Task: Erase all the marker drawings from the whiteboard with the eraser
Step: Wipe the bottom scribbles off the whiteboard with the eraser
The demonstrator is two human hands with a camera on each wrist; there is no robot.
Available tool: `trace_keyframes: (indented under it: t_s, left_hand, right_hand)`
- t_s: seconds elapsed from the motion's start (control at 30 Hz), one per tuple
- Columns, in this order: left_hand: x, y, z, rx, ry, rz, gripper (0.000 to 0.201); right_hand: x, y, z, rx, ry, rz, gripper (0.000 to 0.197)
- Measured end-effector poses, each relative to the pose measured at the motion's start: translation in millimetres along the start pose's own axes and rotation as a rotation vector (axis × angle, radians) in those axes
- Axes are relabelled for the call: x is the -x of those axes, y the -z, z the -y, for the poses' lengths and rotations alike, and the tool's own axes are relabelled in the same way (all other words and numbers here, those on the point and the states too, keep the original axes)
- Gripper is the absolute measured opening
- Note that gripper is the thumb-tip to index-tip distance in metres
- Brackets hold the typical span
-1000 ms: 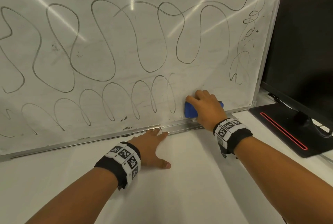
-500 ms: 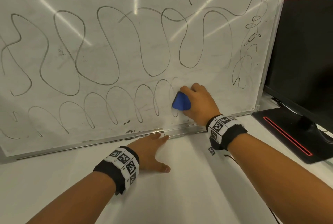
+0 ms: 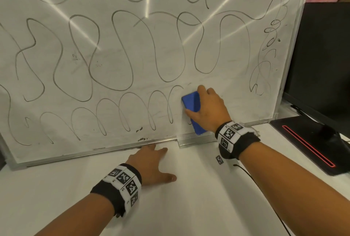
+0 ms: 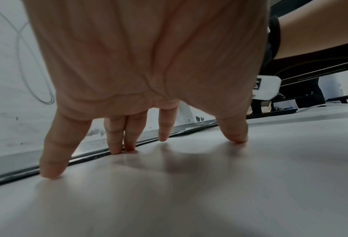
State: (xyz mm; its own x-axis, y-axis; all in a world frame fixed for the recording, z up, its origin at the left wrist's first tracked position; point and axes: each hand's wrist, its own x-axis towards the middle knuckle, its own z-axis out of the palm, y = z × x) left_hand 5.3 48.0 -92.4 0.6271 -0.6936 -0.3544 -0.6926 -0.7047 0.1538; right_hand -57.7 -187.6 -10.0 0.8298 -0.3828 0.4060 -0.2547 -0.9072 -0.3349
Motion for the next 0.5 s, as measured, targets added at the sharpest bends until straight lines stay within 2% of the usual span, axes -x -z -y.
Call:
trace_keyframes:
  t_s: [0.13,0.23,0.4,0.5]
  left_hand:
    - [5.5,0.7,-4.3,-0.031,0.044,-0.003,0.114]
    - [7.3,3.1,-5.4,-0.038,0.059,-0.009,0.114]
    - [11.0,7.3,-1.1,-0.079,0.052,-0.021,0.114]
    - [13.8,7.6,0.6,-0.133,0.059,-0.005,0.118]
  right_hand:
    - [-23.7,18.7,18.2,-0.045,-0.002,-0.089,0.066]
    - [-16.3,12.8,15.3,-0.031,-0.026,-0.005,0.064]
    - [17.9,-8.6,-13.3,0.057,-0.111,0.243,0.066]
    - [13.3,-3.8,-13.6,0.048,-0.108,0.197,0.066]
